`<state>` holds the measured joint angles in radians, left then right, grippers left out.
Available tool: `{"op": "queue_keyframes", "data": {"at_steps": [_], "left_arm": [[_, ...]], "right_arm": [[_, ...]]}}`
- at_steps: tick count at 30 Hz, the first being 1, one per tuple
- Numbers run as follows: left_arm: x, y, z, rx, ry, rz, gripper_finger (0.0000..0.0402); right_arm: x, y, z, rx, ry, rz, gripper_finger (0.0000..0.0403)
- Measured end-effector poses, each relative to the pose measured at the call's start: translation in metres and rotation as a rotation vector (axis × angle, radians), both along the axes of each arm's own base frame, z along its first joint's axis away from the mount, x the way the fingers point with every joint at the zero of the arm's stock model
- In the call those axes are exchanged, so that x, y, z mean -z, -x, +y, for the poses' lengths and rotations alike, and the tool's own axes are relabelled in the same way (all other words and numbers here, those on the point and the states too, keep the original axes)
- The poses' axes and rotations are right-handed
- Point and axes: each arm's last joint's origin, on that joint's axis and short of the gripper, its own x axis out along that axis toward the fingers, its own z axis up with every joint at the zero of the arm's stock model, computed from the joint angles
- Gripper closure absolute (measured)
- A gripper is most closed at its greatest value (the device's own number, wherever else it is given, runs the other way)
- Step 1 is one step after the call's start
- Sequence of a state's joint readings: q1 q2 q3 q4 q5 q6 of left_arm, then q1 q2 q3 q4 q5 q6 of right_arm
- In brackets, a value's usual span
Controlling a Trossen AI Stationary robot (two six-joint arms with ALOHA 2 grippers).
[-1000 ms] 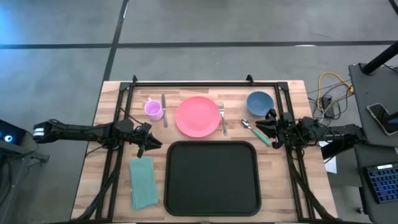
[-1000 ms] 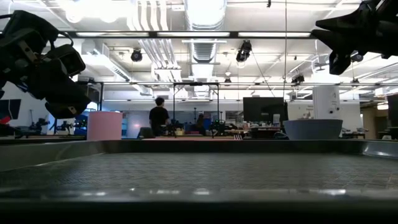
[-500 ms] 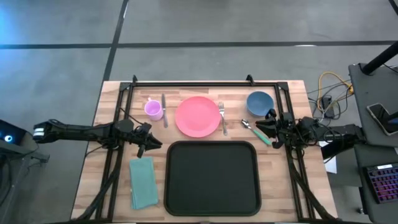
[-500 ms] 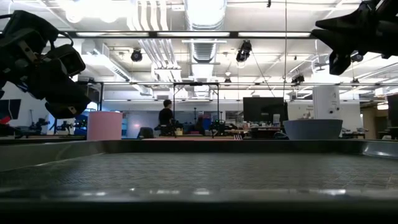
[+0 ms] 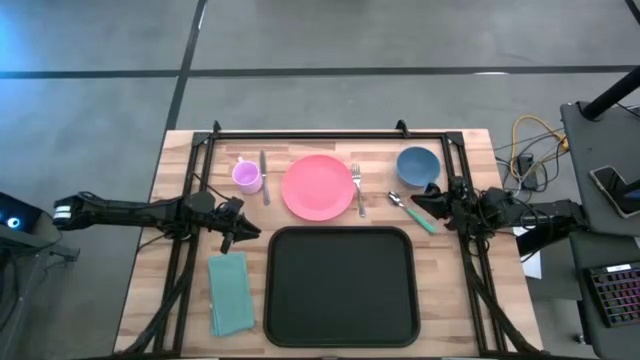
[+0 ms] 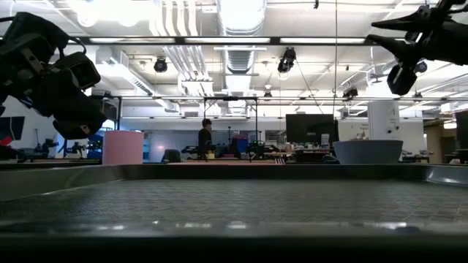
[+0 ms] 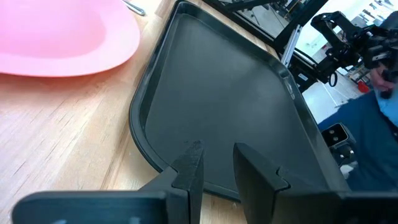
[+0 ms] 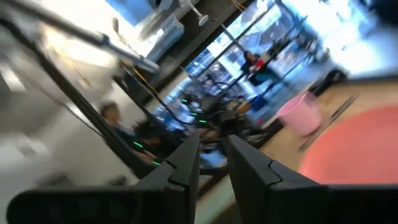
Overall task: Set up tray
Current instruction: Put the pink plate on the center of the black tray
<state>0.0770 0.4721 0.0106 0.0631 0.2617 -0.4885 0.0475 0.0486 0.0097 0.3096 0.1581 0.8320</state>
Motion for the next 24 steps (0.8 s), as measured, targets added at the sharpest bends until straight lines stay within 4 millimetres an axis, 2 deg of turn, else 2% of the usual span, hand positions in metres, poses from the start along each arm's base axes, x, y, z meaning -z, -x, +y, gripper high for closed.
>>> {"op": "queue_keyframes", "data": {"at_steps": [4,7,13,17,24], "left_arm": [[0.0,0.0,0.0,0.0,0.0,0.0,0.0333],[0.0,0.0,0.0,0.0,0.0,0.0,0.0333],[0.0,0.0,0.0,0.0,0.0,0.0,0.0333],[0.0,0.0,0.0,0.0,0.0,-0.001,0.0333],[0.0,0.0,0.0,0.0,0.0,0.0,0.0333]], "right_arm": [[-0.001,0.0,0.0,-0.026,-0.124,-0.027,0.0335],[-0.001,0.001,-0.003,0.037,-0.234,-0.049,0.0335],[-0.01,0.006,-0.009,0.248,-0.265,-0.163,0.0335],[-0.01,0.008,-0.013,0.398,-0.301,-0.179,0.0335],[-0.006,0.002,-0.013,0.406,-0.389,-0.154,0.0335]]}}
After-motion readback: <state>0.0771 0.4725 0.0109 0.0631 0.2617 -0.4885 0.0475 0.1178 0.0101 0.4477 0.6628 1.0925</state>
